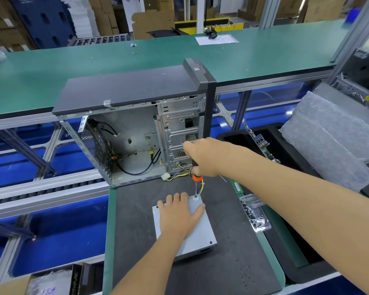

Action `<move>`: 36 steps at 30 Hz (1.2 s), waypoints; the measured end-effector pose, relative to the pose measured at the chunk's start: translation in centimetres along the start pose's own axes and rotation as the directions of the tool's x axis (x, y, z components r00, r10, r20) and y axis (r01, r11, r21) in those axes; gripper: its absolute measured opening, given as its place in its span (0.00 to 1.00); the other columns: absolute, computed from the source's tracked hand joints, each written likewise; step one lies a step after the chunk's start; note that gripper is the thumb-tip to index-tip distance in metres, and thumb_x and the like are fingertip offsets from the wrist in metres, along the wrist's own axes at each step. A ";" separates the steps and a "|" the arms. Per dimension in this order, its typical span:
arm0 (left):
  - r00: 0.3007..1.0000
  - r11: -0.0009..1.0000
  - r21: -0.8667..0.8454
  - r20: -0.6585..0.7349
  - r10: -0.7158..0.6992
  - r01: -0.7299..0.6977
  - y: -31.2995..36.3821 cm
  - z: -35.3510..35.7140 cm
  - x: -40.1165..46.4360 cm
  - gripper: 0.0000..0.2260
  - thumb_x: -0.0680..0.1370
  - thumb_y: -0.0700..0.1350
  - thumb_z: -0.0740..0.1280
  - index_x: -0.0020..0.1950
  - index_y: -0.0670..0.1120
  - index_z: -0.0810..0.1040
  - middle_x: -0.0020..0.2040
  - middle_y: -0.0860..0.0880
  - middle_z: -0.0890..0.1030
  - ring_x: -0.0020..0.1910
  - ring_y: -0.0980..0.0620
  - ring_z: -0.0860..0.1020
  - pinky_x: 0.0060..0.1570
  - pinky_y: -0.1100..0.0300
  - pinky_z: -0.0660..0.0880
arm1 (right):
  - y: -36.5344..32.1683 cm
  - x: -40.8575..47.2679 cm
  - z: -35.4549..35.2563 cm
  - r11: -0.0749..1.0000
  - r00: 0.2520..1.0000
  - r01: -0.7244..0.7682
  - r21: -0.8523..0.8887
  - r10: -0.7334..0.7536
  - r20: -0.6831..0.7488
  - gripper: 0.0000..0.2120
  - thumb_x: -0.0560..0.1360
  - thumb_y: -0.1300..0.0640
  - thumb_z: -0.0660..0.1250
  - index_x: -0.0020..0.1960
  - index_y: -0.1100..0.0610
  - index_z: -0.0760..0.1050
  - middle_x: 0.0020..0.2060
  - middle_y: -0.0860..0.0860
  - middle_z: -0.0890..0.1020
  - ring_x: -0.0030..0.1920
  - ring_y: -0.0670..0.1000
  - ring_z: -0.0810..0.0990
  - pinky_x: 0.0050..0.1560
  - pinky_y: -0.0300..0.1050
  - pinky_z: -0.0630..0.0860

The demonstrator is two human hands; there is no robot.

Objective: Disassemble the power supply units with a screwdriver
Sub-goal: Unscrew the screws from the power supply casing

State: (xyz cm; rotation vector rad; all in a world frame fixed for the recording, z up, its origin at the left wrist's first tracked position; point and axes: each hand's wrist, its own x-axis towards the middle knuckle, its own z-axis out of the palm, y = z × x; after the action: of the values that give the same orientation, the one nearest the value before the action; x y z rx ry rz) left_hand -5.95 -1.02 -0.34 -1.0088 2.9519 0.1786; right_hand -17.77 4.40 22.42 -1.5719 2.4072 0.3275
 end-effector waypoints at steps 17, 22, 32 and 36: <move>1.000 1.000 -0.012 -0.021 -0.003 0.003 0.0 0.0 -0.2 0.37 0.72 0.74 0.41 0.63 0.52 0.74 0.55 0.54 0.77 0.56 0.48 0.72 0.55 0.48 0.62 | -0.5 0.5 0.9 0.989 0.990 -0.099 0.109 0.109 -0.089 0.35 0.68 0.23 0.57 0.43 0.57 0.69 0.36 0.51 0.69 0.34 0.53 0.71 0.31 0.45 0.64; 1.000 1.000 -0.014 -0.019 0.001 -0.001 -0.1 0.1 -0.1 0.38 0.72 0.74 0.40 0.64 0.52 0.73 0.56 0.54 0.77 0.56 0.47 0.72 0.55 0.48 0.62 | -1.2 0.3 -0.1 0.997 0.994 -0.073 -0.007 0.072 -0.079 0.25 0.78 0.35 0.59 0.50 0.59 0.71 0.39 0.53 0.69 0.40 0.57 0.71 0.38 0.48 0.69; 1.000 1.000 -0.028 -0.028 -0.005 0.004 -0.1 0.4 0.0 0.38 0.72 0.74 0.41 0.64 0.52 0.74 0.55 0.53 0.78 0.56 0.47 0.73 0.56 0.47 0.63 | -0.1 0.2 0.2 0.996 0.996 -0.084 -0.025 0.083 -0.036 0.25 0.77 0.35 0.62 0.47 0.58 0.69 0.41 0.53 0.71 0.40 0.55 0.72 0.37 0.46 0.70; 0.999 1.000 -0.028 -0.036 -0.008 0.007 0.0 0.4 0.0 0.38 0.72 0.74 0.41 0.63 0.52 0.75 0.55 0.54 0.78 0.56 0.47 0.73 0.55 0.47 0.62 | 0.8 0.1 0.4 0.987 1.000 -0.028 0.161 0.026 0.018 0.21 0.72 0.50 0.75 0.54 0.54 0.65 0.45 0.52 0.73 0.39 0.54 0.74 0.31 0.44 0.67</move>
State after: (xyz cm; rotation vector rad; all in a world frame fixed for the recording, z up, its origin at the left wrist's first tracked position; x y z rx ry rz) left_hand -5.93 -1.00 -0.76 -1.0377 2.9851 0.2036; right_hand -18.50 4.74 22.07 -1.4620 2.3788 0.1451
